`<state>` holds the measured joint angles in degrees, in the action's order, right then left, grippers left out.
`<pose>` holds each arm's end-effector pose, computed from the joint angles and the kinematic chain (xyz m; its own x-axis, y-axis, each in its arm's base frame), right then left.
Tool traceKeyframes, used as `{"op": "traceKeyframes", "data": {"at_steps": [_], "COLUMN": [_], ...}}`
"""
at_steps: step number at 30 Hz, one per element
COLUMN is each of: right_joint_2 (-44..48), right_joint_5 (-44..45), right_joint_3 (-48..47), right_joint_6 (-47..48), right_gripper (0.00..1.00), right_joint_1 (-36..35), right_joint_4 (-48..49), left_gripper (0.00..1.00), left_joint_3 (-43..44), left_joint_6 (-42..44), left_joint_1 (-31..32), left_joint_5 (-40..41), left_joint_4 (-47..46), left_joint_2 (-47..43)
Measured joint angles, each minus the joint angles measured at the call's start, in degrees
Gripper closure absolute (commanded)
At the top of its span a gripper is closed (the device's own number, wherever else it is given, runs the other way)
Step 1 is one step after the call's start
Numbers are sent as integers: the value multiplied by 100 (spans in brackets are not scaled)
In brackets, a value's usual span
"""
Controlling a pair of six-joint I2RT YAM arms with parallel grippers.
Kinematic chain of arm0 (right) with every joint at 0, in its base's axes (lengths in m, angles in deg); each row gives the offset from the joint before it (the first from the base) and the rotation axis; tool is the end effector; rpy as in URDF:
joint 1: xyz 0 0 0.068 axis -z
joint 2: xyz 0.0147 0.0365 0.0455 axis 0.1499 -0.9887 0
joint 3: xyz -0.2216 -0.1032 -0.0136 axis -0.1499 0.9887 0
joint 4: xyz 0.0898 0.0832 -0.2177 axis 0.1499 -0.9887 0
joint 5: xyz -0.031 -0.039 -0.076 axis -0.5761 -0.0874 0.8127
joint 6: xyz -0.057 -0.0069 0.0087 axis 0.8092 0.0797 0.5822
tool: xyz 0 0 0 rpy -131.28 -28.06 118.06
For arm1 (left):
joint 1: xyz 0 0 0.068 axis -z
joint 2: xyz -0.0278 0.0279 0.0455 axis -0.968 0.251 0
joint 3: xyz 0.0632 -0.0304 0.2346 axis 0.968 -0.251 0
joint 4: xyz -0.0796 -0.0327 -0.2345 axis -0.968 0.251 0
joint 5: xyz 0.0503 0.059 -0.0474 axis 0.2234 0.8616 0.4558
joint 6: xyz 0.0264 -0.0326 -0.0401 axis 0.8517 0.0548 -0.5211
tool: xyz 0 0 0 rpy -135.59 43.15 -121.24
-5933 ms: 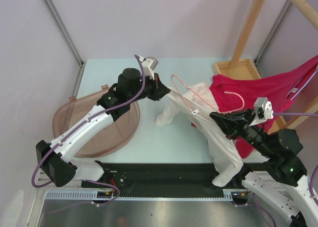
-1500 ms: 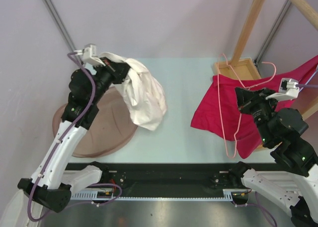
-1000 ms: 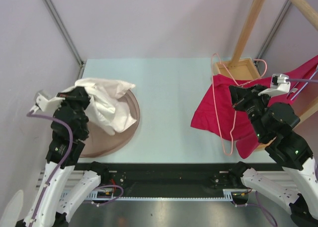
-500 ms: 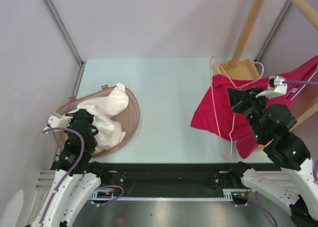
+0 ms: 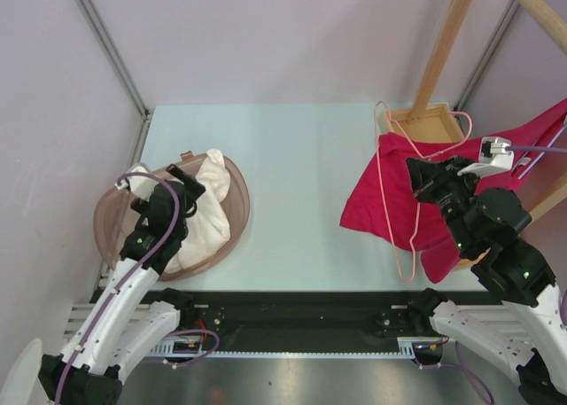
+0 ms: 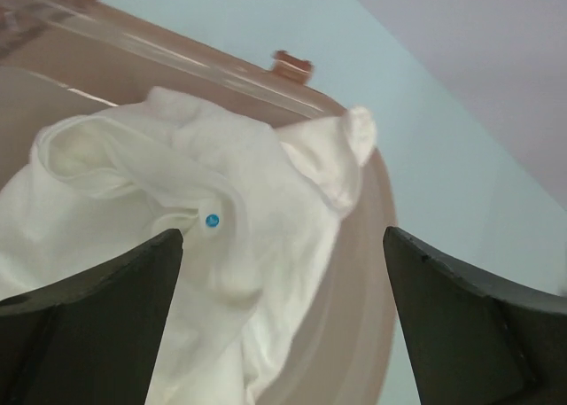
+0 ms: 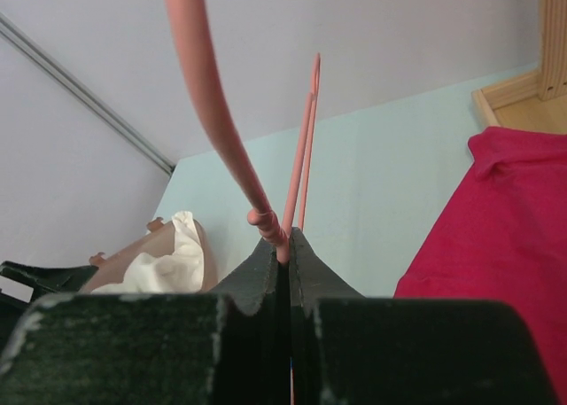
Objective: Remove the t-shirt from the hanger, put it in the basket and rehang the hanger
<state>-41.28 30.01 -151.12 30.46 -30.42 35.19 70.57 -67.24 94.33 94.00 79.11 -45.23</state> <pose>0.1023 0.0580 0.4284 -0.0788 0.4353 -0.8968 -0.1828 0.8781 0.4422 0.1719 -0.0305 0.2779 -0.0753 -0.5606 -0.8247 -0.5062 0.7340 -0.4528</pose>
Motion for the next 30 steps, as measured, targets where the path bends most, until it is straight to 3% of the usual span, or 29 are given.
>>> {"op": "traceKeyframes", "data": {"at_steps": [9,14,22,26,30], "right_joint_2": [-184,-387,-769,-933,-997], "right_joint_5": [-4,0,223,509,776], "right_joint_3": [0,0,-109,-181,-195], "right_joint_6": [-66,-170,-693,-1084,-1432], "right_gripper": [100,100,100,100,100], "right_joint_1": [0,0,-2,-2,-11], "right_joint_4": [-4,-15,-490,-809,-1082], "left_gripper": [0,0,5,4,2], "left_joint_3": [756,890,1204,1880,2634], "left_joint_6": [780,1217,2068,2761,3292], "left_joint_1": [227,785,3654,4601,5147], "left_joint_5": [-1679,-3414,-4583,-4441,-4317], "left_joint_4": [-402,-1362,-2688,-2573,-2271], "left_joint_2": [-177,-61,1091,1847,2487]}}
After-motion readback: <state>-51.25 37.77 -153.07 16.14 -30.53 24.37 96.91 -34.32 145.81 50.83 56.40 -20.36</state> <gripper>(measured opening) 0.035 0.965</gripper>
